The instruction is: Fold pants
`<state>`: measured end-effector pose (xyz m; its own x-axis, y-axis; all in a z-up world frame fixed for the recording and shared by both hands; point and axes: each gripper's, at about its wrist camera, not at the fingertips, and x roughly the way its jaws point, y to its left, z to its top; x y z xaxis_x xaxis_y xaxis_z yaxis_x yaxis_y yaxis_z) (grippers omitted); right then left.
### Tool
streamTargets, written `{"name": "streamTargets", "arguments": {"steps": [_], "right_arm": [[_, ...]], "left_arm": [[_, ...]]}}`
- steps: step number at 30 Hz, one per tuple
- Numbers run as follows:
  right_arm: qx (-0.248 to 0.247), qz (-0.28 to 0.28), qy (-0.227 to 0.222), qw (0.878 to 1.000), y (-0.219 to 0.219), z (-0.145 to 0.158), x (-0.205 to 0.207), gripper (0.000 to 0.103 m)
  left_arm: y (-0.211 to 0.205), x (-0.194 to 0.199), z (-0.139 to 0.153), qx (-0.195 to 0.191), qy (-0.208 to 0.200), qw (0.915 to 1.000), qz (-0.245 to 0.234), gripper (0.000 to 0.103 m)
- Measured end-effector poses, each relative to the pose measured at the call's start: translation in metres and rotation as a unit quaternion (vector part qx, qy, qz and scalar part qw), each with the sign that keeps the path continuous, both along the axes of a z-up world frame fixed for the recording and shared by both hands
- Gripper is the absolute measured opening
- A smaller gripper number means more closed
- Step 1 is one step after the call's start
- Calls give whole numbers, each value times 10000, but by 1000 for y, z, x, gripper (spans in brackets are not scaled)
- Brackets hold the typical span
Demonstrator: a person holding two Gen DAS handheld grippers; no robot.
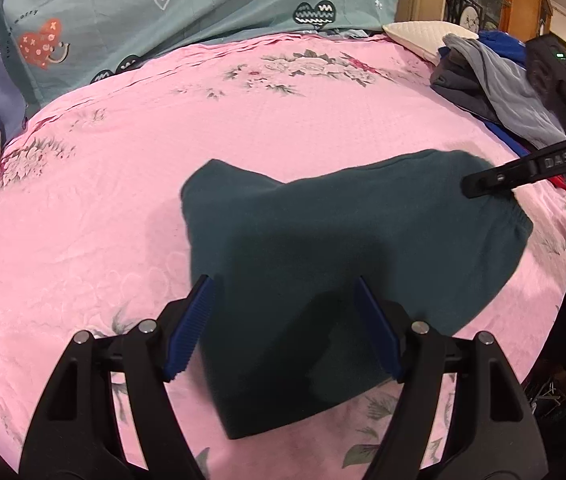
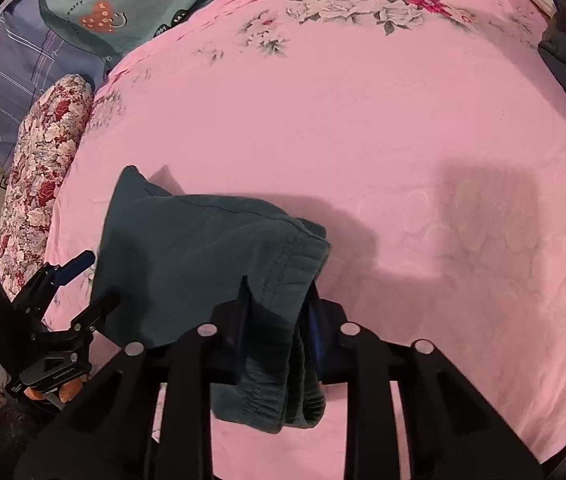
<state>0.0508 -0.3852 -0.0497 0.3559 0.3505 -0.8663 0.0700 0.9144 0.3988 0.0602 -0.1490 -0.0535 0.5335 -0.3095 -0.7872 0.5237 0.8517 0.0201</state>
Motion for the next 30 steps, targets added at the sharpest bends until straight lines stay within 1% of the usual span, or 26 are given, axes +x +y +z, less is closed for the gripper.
{"name": "streamTargets", "arguments": {"steps": [4, 6, 10, 12, 13, 14, 15, 16, 17, 18, 19, 20, 21, 22, 23, 24, 25, 27, 29, 30], "right_arm": [[-266, 73, -219, 9994, 12, 28, -4, 20], [-319, 164, -331, 9988, 19, 39, -4, 20], [0, 420, -576, 9975, 39, 65, 5, 20], [299, 431, -677, 9963, 41, 76, 6, 20], [340, 374, -657, 9966, 40, 77, 9, 20], [349, 251, -517, 9977, 35, 70, 13, 20], [396, 89, -262, 9988, 29, 56, 18, 20], [333, -103, 95, 9993, 21, 35, 23, 21], [213, -251, 367, 9988, 16, 17, 26, 23], [82, -343, 577, 9977, 11, -2, 29, 26], [109, -379, 671, 9970, 6, -16, 30, 26], [241, -384, 654, 9968, 3, -20, 30, 29], [298, -366, 591, 9971, 2, -18, 28, 35], [242, -336, 501, 9979, 2, -10, 25, 39], [133, -309, 435, 9985, 3, -3, 21, 51], [42, -261, 346, 9990, 3, 4, 17, 58], [-22, -232, 307, 9993, 1, 8, 13, 58], [33, -157, 376, 9992, 0, 8, 1, 58], [21, -48, 483, 9988, 3, -2, -13, 58], [37, 23, 532, 9986, 5, -8, -19, 52]], "left_arm": [[8, 5, 1, -52, 2, 10000, 85, 74], [8, 4, -2, -77, 26, 9999, 75, 74], [9, 2, -1, -50, -68, 9999, 130, 74], [14, 0, 5, -109, -166, 9996, 215, 74], [17, 0, 7, -136, -196, 9994, 241, 75], [17, 0, 8, -124, -204, 9994, 247, 76], [16, 0, 7, -101, -207, 9995, 238, 76], [15, 1, 5, -68, -196, 9995, 221, 76], [11, 1, 2, -34, -166, 9997, 198, 76], [8, 1, -1, -12, -142, 9998, 172, 76], [3, 0, -4, 18, -132, 9998, 123, 76], [-1, -1, -5, 44, -142, 9999, 77, 76], [-5, -2, -7, 101, -173, 9998, 31, 76], [-9, -3, -10, 191, -206, 9996, 9, 77], [-12, -1, -15, 333, -210, 9992, 17, 77], [-12, 1, -19, 403, -177, 9990, 39, 77], [-11, 4, -22, 409, -131, 9991, 57, 79], [-6, 7, -26, 357, -87, 9993, 119, 83], [-5, 7, -27, 352, -105, 9992, 123, 83], [-5, 6, -27, 375, -137, 9991, 121, 83]]}}
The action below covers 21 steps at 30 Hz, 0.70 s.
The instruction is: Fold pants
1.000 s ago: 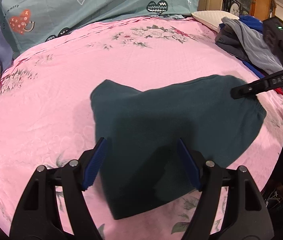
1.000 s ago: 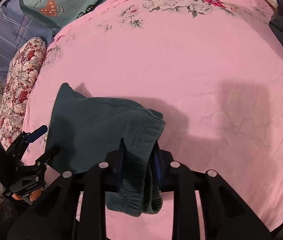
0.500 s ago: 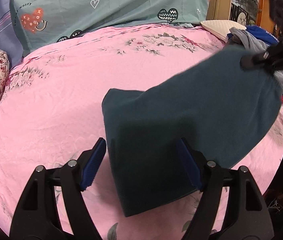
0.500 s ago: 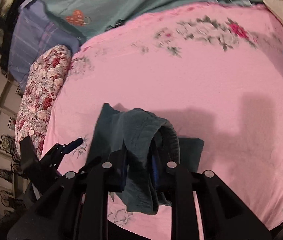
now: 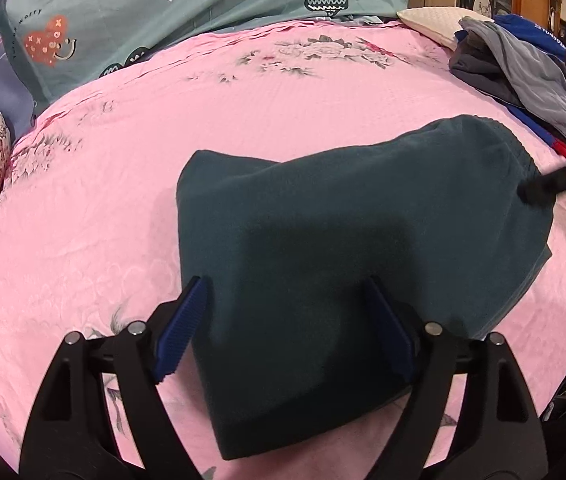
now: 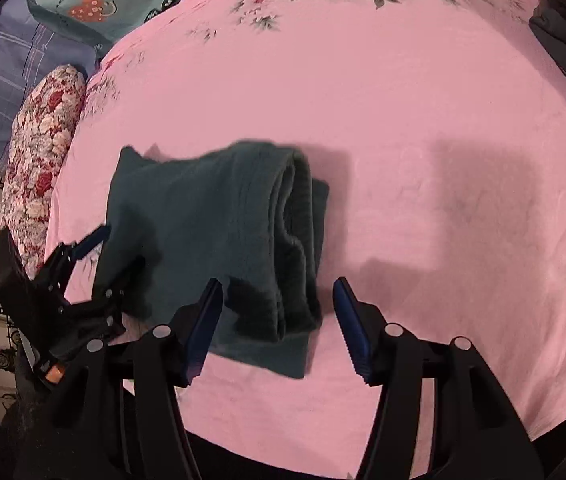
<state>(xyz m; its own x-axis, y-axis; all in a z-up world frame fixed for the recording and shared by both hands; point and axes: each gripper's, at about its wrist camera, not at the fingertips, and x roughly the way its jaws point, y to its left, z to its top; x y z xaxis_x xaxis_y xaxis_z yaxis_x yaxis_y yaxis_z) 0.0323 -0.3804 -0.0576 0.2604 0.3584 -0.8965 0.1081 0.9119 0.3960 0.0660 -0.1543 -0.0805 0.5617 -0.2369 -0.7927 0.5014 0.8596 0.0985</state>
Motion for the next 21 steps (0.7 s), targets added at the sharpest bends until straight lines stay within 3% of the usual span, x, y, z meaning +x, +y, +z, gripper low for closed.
{"name": "streamTargets", "arguments": {"steps": [2, 4, 8, 11, 16, 19, 21], "right_arm": [[-130, 117, 63, 9998, 10, -9, -11, 32], [-194, 38, -54, 9998, 11, -14, -19, 28], [157, -263, -39, 9995, -4, -23, -22, 28], [153, -252, -171, 9994, -2, -4, -28, 35], [25, -201, -1230, 9922, 3, 55, -43, 36], [43, -135, -1671, 9858, 19, 66, -24, 36], [-39, -209, -1596, 9870, 27, 54, -3, 36]], "left_arm": [[0, -1, 0, 26, -22, 10000, 5, 83], [1, 1, -1, 18, 33, 10000, 13, 83], [4, 4, -3, -75, 165, 9998, 64, 83], [15, 0, 16, -332, 58, 9994, 85, 79], [25, 2, 57, -780, -340, 9963, 91, 81], [-3, 27, 54, -769, -134, 9969, 22, 81], [-20, 43, 36, -440, -125, 9989, 141, 81]]}}
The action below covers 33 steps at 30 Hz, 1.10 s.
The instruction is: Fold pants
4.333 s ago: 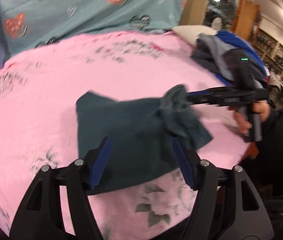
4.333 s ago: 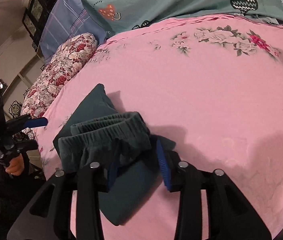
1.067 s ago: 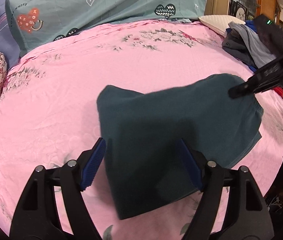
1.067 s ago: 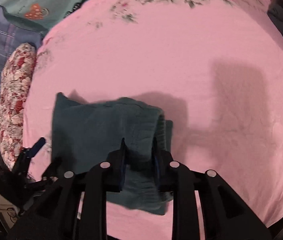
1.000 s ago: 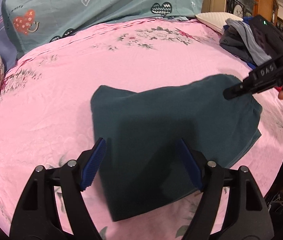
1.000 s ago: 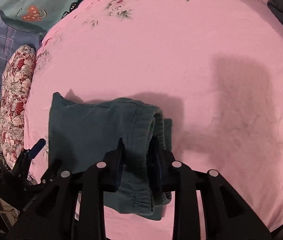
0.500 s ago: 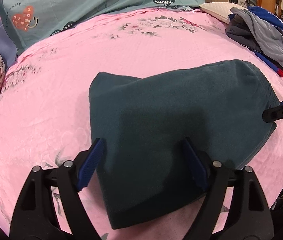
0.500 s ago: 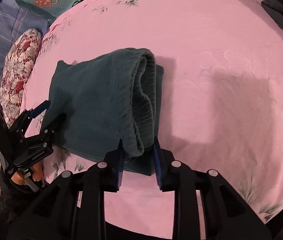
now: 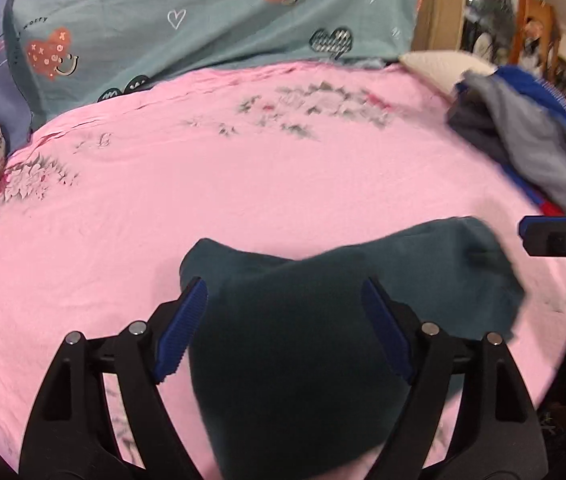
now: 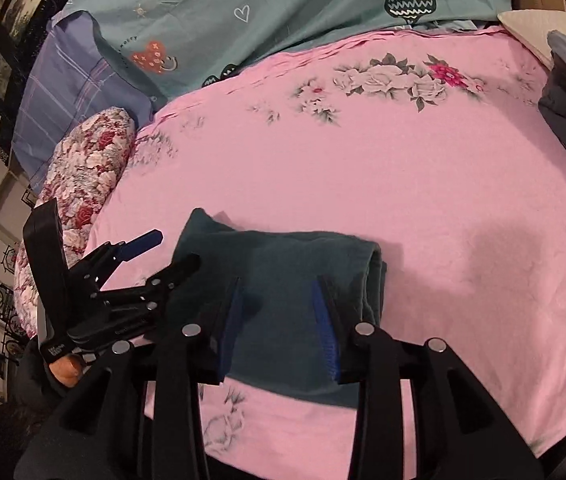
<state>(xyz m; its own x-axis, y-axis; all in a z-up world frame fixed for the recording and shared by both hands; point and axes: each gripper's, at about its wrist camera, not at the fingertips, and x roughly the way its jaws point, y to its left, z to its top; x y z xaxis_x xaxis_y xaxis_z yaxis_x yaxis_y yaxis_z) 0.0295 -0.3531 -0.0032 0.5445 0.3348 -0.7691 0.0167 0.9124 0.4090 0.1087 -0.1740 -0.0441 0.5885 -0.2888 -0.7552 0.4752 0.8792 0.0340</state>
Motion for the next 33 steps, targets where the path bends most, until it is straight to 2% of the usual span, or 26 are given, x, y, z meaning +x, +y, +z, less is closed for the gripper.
{"name": "streamTargets", "arguments": {"steps": [1, 2, 3, 5, 7, 8, 10, 13, 15, 16, 18, 20, 22, 23, 25, 26, 27, 28, 30, 33], "right_arm": [[-87, -115, 271, 9995, -1, -16, 12, 36], [-157, -206, 576, 9980, -2, -34, 20, 35], [-145, -294, 928, 9951, -7, -59, 27, 26], [-64, -227, 943, 9953, -12, -71, 26, 17], [51, -184, 833, 9963, -15, -62, 20, 22], [71, -186, 771, 9968, -15, -56, 16, 28], [79, -25, 529, 9986, -11, -38, -1, 30], [-83, 360, 575, 9977, 7, -32, -24, 31], [-289, 446, 895, 9946, 15, -48, -31, 30], [-319, 441, 1144, 9919, 14, -65, -33, 30], [-130, 405, 1100, 9930, 8, -71, -36, 26], [69, 337, 1142, 9929, 2, -65, -38, 28], [-16, 384, 1009, 9941, 1, -54, -43, 29], [-23, 379, 917, 9951, -2, -49, -47, 32], [-132, 239, 655, 9975, -13, -39, -54, 52], [-160, 78, 478, 9987, -22, -35, -56, 67], [-85, -56, 329, 9994, -31, -33, -56, 77], [29, -167, 259, 9995, -41, -35, -53, 78], [336, -226, 203, 9990, -52, -41, -46, 79], [748, -81, 302, 9967, -58, -58, -29, 79]], "left_arm": [[-5, 11, -15, 184, 148, 9997, 103, 80], [-4, 24, -32, 267, 507, 9981, 219, 80], [1, 30, -42, 209, 705, 9970, 247, 82], [9, 31, -47, 132, 691, 9973, 189, 82], [16, 28, -40, 32, 714, 9973, 160, 80], [25, 24, -35, -151, 830, 9963, 158, 79], [40, 12, -23, -427, 834, 9956, 56, 79], [62, -11, -20, -412, 790, 9960, -45, 80], [64, -19, -38, -130, 984, 9951, -6, 82], [66, -21, -46, -174, 966, 9952, 24, 87], [68, -18, -51, -187, 971, 9950, 162, 91], [69, -17, -45, -269, 1044, 9939, 234, 89], [68, -25, -35, -229, 858, 9960, 132, 87], [68, -30, -30, -225, 753, 9969, 59, 87], [72, -39, -20, -280, 521, 9982, -93, 88], [76, -39, -15, -362, 469, 9982, -124, 89], [81, -36, -12, -464, 442, 9979, -99, 89], [88, -31, -11, -586, 480, 9971, -26, 89], [102, -15, -16, -904, 803, 9926, 103, 89], [104, 1, -30, -1071, 1176, 9872, 121, 89]]}}
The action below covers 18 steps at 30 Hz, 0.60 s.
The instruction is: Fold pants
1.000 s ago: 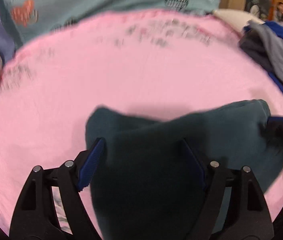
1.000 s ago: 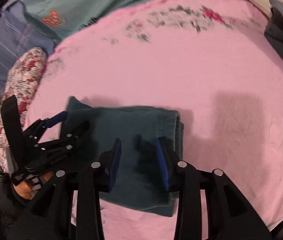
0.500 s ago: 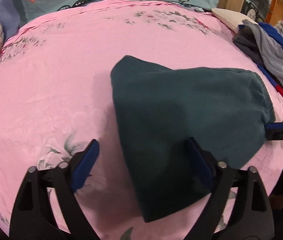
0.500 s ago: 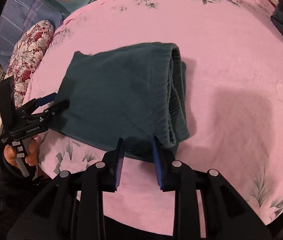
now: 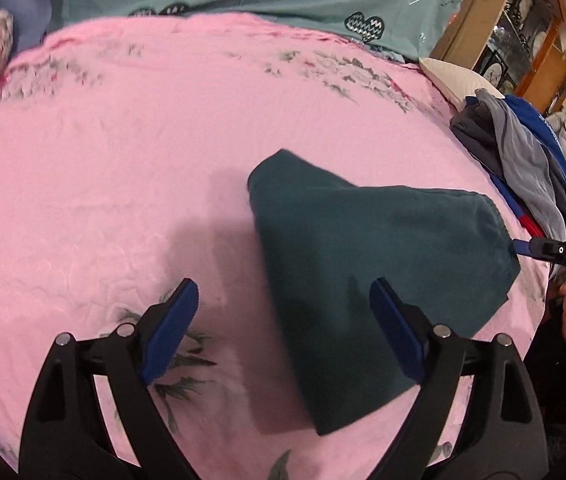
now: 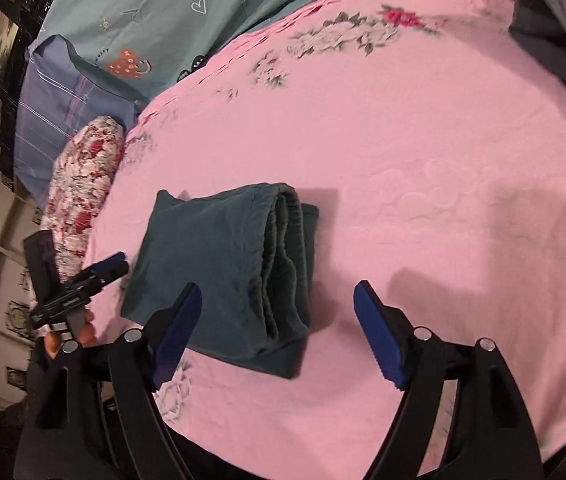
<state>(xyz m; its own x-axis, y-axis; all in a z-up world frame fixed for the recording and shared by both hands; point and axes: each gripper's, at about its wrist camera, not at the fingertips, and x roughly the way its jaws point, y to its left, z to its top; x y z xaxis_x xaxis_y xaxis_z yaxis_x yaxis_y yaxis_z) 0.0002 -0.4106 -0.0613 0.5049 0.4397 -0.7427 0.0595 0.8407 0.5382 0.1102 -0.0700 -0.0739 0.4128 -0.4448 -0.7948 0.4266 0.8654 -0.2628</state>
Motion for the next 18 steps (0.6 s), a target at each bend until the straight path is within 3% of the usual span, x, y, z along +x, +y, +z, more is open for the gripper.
{"name": "streamTargets", "arguments": {"steps": [3, 8, 13, 16, 18], "right_arm": [[-50, 87, 111, 9999, 6, -17, 13, 79], [314, 238, 16, 9992, 17, -25, 21, 80], [378, 509, 119, 9979, 28, -24, 23, 80], [502, 493, 226, 9973, 24, -27, 24, 64], [612, 444, 414, 9963, 20, -33, 27, 32]], "left_arm": [[-6, 14, -15, -227, 346, 9991, 29, 90], [-21, 24, -17, -875, 737, 9931, -245, 93], [-29, 20, -19, -803, 774, 9929, -404, 86], [-22, 24, -20, -943, 934, 9905, -354, 77], [-20, 27, -21, -967, 992, 9899, -294, 69]]}}
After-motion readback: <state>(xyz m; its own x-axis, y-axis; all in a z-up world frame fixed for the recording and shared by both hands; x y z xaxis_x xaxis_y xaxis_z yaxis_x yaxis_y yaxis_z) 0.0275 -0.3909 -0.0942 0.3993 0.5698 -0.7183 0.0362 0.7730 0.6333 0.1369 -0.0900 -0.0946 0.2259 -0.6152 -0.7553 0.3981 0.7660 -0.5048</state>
